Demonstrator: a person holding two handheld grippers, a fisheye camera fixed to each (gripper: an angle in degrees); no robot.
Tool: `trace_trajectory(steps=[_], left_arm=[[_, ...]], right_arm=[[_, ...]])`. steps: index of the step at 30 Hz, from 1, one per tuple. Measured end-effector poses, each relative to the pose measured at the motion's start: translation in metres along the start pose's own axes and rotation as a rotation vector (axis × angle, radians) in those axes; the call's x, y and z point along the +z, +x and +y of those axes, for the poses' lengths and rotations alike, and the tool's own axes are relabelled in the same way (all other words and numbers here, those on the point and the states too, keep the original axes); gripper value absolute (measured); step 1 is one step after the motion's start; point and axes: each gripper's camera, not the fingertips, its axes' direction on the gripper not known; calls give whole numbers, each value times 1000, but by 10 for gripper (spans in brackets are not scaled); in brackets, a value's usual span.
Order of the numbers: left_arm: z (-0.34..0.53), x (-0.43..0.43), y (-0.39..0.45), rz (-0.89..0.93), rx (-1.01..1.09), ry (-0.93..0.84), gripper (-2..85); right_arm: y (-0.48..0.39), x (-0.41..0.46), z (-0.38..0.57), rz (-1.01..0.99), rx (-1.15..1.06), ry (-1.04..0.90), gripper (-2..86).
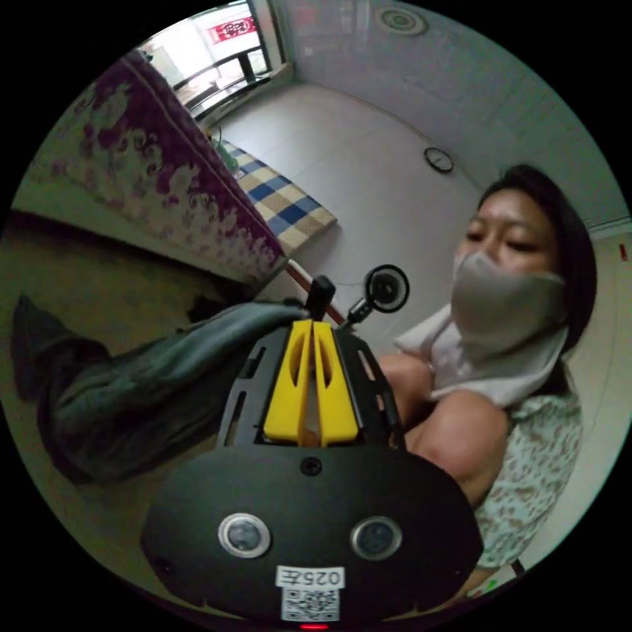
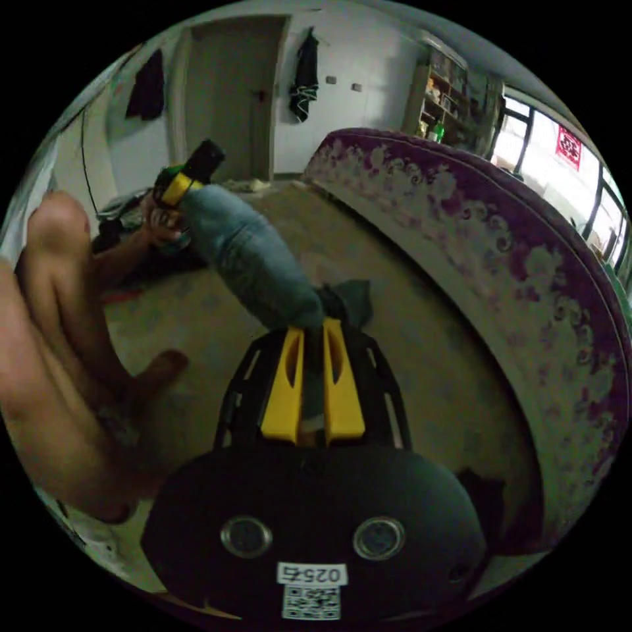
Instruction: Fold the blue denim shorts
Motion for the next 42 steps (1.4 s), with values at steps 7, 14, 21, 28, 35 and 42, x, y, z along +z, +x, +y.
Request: trace_trajectory(steps=[7,14,21,28,35,42], left_arm=[[149,-13,-70,-192,-305,205,-6],[119,-35,-163,-545,-444,138,51],[105,-23,-287,-643,-989,230,78],[109,5,-333,-667,-1063,398,-4],[131,-59,-246,-1120,-934,479,-9],[217,-124,-138,-1540,-1011,464,-9]], right_arm=[[26,74,165,77,251,-764,21],[33,18,176,-110,875,-102,140],[-50,127,98,111,596,-332,137],[-20,153,132,-9,696,-407,57],[58,25,161,91,842,-178,41],[152,-135,340,450,1362,-47,48]])
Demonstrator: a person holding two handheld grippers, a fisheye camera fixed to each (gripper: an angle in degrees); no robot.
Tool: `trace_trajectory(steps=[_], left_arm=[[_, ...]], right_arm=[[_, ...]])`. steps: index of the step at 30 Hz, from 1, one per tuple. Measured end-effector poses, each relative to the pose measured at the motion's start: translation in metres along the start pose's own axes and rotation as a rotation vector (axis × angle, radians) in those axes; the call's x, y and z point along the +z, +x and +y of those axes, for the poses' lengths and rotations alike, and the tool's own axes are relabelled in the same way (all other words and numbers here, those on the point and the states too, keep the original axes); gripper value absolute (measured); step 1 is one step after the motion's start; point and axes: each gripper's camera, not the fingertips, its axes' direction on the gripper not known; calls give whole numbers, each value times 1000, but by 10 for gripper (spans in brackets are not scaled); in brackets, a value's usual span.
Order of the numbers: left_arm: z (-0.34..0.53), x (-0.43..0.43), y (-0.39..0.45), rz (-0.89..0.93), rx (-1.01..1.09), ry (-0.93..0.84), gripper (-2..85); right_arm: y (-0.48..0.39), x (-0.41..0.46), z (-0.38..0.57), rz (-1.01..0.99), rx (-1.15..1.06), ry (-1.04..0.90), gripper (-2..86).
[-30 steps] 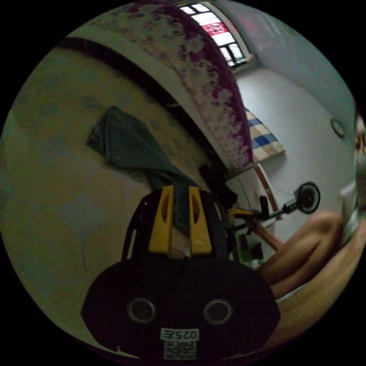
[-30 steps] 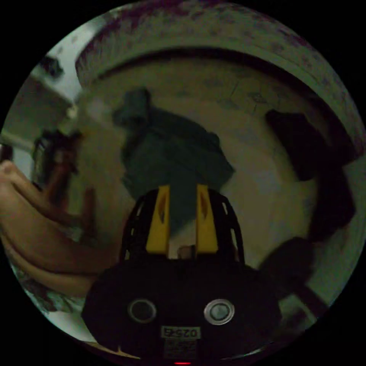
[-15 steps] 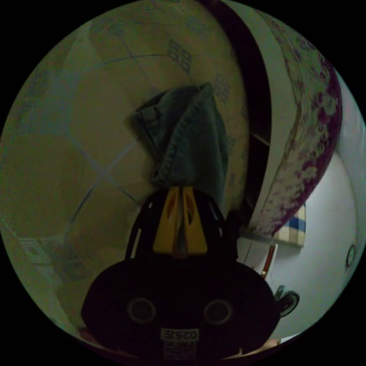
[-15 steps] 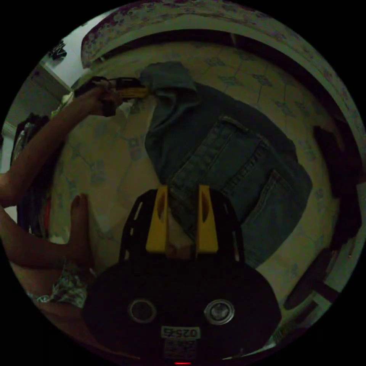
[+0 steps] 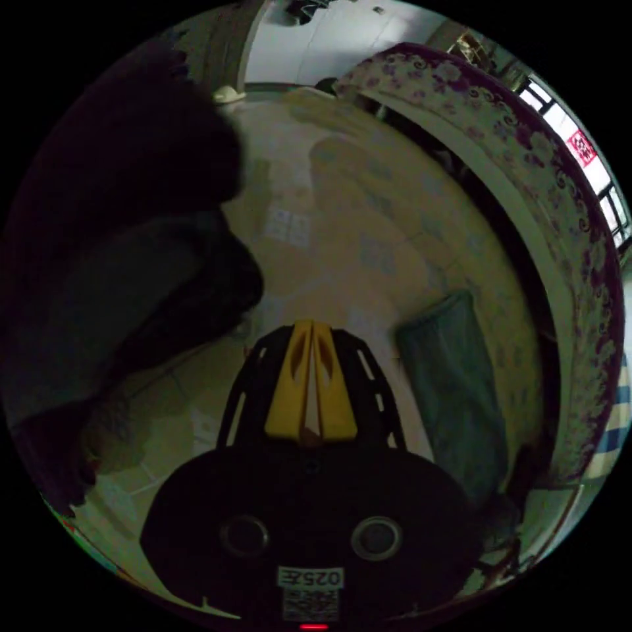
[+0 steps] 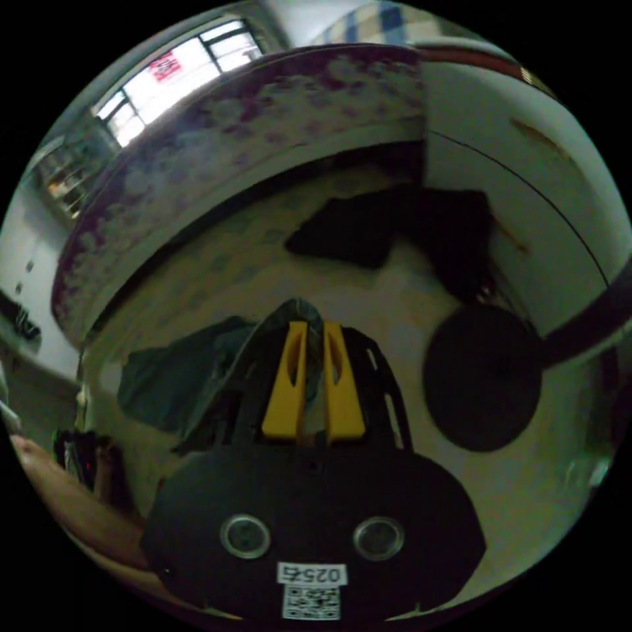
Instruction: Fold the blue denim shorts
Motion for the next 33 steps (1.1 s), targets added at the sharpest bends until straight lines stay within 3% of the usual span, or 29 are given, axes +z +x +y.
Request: trace_trajectory(steps=[5,8,10,12,14,19,23,26,29,33], left_arm=[[61,-2,6,360,87,-53,-9],[109,-4,83,540,306,-85,0],[149,10,161,722,499,-240,12],[179,25,219,800,643,-363,16],[206,36,271,780,811,-406,17],[249,68,373,419,1122,-375,6],[260,102,395,254,1153,-416,-7],[262,112,386,387,1097,-439,-13],[272,112,386,385,1037,-455,-11],[308,88,388,119,1161,-360,-9]], right_arm=[[127,53,1,114,213,-278,48],[139,14,23,55,280,-78,73],[133,-13,45,-99,305,58,111],[141,-17,60,-278,358,47,137],[155,-10,77,-364,398,-7,158],[200,3,108,-486,493,-113,173],[215,4,93,-509,437,-124,161],[234,-2,74,-541,438,-139,141],[259,-7,61,-602,508,-220,52],[269,-45,38,-676,454,-287,3]])
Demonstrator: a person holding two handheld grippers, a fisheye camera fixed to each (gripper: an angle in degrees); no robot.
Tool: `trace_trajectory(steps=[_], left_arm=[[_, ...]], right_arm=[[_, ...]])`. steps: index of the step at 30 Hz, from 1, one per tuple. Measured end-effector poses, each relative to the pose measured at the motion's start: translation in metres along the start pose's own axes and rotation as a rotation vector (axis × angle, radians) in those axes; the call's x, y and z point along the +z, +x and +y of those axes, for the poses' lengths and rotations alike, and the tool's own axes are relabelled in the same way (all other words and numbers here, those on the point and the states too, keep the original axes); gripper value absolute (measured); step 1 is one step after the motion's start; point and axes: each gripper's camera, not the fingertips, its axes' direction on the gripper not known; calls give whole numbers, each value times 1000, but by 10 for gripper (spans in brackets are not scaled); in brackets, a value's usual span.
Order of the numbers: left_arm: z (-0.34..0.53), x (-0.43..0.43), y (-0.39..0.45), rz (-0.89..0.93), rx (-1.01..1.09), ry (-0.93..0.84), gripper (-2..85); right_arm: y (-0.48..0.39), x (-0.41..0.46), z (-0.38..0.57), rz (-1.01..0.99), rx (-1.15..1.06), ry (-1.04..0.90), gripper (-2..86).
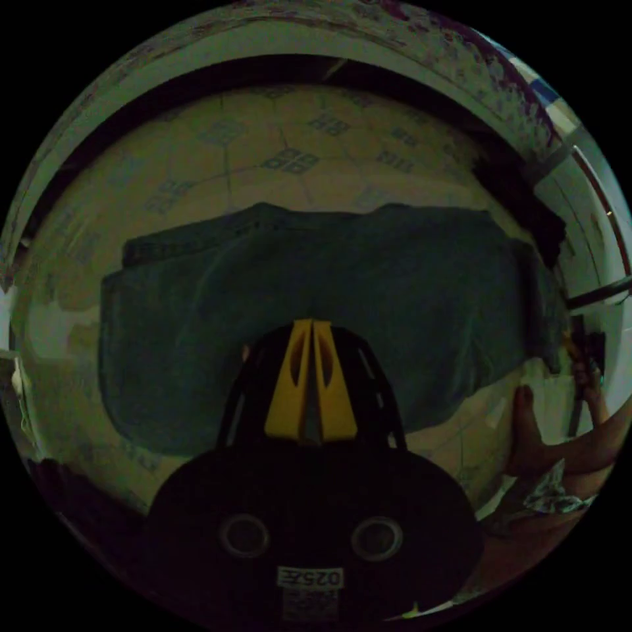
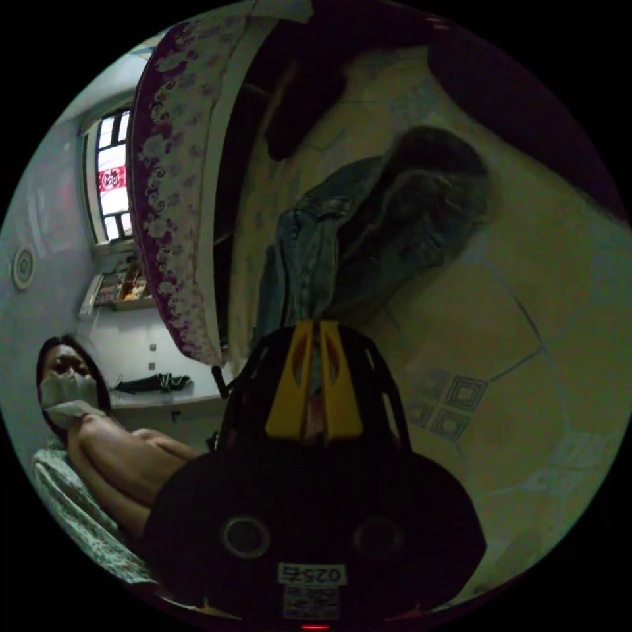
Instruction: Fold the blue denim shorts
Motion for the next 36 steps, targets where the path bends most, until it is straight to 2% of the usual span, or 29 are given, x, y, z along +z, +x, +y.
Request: trace_trajectory(steps=[6,11,15,18,22,23,25,26,28,32,34,36], left_arm=[[62,-12,-29,87,-157,-28,-9],[62,-14,-31,127,-214,-54,-9],[44,-15,-8,43,-145,-113,-9],[37,-17,1,11,-134,-128,-9],[34,-20,-5,65,-209,-117,-9],[34,-20,-6,73,-217,-118,-8],[30,-22,-7,79,-221,-122,-9],[29,-22,-6,77,-220,-122,-9],[28,-25,-5,70,-227,-116,-8],[27,-30,-8,75,-246,-101,-9],[25,-33,-9,75,-245,-95,-9],[23,-36,-11,77,-246,-95,-9]], right_arm=[[-65,-26,-43,155,-284,-235,5],[-65,-25,-78,134,-236,-451,59],[-48,-62,-82,34,-179,-302,123],[-28,-83,-79,22,-184,-189,127],[-2,-94,-69,-276,-30,-140,126],[-2,-96,-67,-262,-36,-139,130],[-9,-106,-61,-52,-116,-75,145],[-9,-106,-61,-40,-124,-60,149],[-8,-96,-68,-143,-132,-43,144],[-22,-69,-78,-19,-195,-106,68],[-42,-67,-82,-125,-229,-148,33],[-68,-75,-86,-150,-266,-148,24]])
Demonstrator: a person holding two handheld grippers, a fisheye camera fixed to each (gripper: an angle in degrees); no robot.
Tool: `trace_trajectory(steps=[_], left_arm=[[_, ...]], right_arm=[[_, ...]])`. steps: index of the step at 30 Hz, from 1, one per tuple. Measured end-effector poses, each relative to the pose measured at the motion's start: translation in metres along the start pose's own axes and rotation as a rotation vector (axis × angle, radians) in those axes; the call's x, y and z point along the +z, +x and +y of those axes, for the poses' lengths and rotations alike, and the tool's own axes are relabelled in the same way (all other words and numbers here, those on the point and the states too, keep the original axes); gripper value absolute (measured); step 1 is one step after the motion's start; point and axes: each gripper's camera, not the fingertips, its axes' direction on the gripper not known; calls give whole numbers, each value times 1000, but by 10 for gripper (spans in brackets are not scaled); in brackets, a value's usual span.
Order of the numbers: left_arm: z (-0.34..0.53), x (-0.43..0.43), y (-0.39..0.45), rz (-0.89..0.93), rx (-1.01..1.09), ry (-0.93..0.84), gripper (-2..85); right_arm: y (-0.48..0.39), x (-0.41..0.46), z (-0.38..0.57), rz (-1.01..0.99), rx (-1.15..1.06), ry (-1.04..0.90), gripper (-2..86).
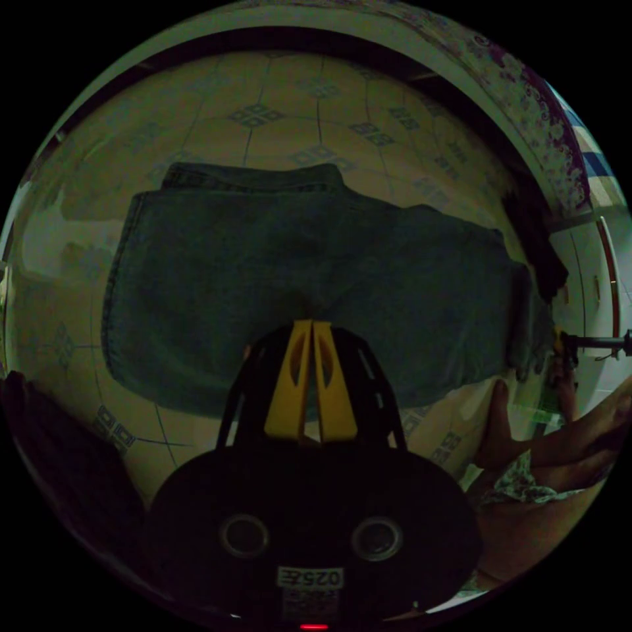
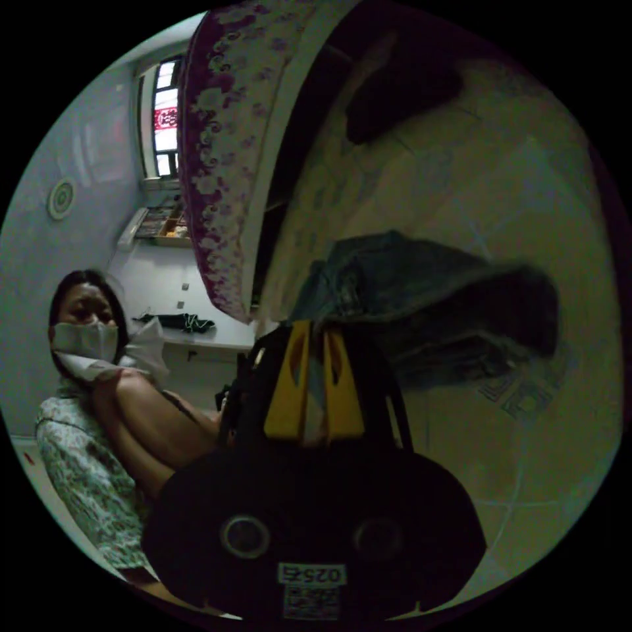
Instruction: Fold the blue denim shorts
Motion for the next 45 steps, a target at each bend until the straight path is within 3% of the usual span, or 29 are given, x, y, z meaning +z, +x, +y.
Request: trace_trajectory(steps=[2,5,7,13,17,20,25,29,31,33,38,42,45], left_arm=[[-2,-3,-1,-1,-1,-2,-9],[-6,-8,-2,0,-2,-10,-9],[-9,-11,-4,13,5,-5,-9],[-13,-21,-13,70,-42,7,-9],[-16,-30,-15,79,-36,10,-8],[-11,-47,-24,100,-163,105,-8],[10,-105,-19,289,-220,486,10],[-9,-114,-6,55,-132,476,29],[-32,-108,-35,-55,-215,399,36],[-50,-104,-63,-65,-263,357,49],[-104,-79,-87,-108,-255,117,62],[-133,-66,-34,-373,-197,29,23],[-124,-44,7,-694,-113,-68,0]], right_arm=[[-31,-15,-22,67,-76,-15,16],[-67,-47,-90,378,-206,-49,4],[-59,-36,-148,622,-319,-203,3],[27,34,-204,607,-94,-398,14],[14,23,-175,652,-46,-253,43],[-13,7,-121,750,-46,-86,117],[-15,14,-2,461,103,259,195],[12,54,46,477,221,352,207],[36,79,59,296,265,424,189],[44,91,61,262,290,512,172],[47,118,26,372,277,395,139],[54,151,-19,436,301,269,82],[50,178,-49,372,231,221,65]])
